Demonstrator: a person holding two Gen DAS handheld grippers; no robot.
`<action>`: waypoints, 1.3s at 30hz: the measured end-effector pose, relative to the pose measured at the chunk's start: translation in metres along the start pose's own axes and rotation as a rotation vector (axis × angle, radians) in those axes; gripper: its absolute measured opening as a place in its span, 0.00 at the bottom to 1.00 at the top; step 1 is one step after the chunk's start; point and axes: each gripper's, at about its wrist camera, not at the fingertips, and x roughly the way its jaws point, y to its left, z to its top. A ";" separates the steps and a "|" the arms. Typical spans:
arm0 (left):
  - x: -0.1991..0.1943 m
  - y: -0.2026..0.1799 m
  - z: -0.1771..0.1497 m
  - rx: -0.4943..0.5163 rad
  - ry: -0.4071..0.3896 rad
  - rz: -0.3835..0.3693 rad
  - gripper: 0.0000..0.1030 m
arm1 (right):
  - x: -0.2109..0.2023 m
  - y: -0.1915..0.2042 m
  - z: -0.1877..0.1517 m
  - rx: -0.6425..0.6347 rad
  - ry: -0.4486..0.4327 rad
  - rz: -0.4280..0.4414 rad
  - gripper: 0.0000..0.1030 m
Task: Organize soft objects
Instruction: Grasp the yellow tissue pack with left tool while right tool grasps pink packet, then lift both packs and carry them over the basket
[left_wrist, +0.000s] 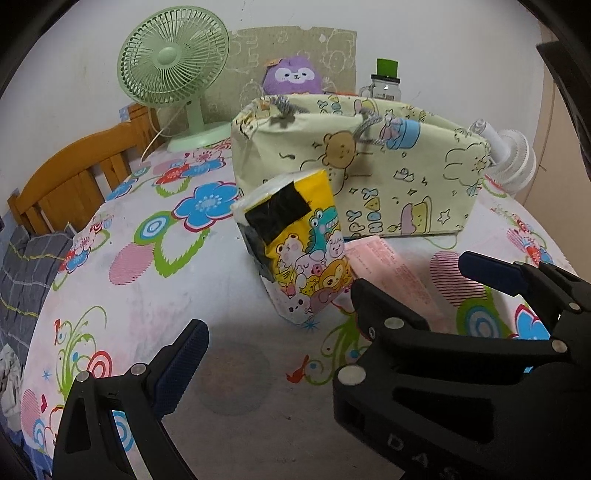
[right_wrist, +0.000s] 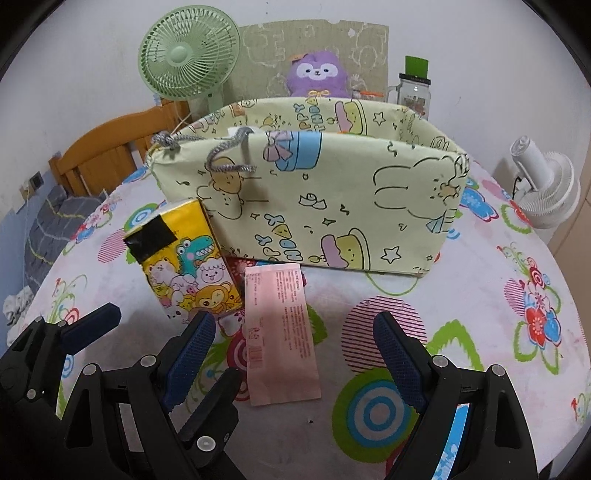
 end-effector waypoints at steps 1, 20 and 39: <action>0.002 0.000 0.000 -0.002 0.006 0.004 0.96 | 0.003 -0.001 -0.001 0.004 0.013 -0.005 0.79; 0.003 -0.013 0.011 0.014 0.004 0.044 0.95 | -0.003 -0.017 0.003 0.004 0.007 0.014 0.40; 0.029 -0.009 0.031 0.027 0.009 0.044 0.77 | -0.004 -0.026 0.011 0.105 0.006 0.014 0.41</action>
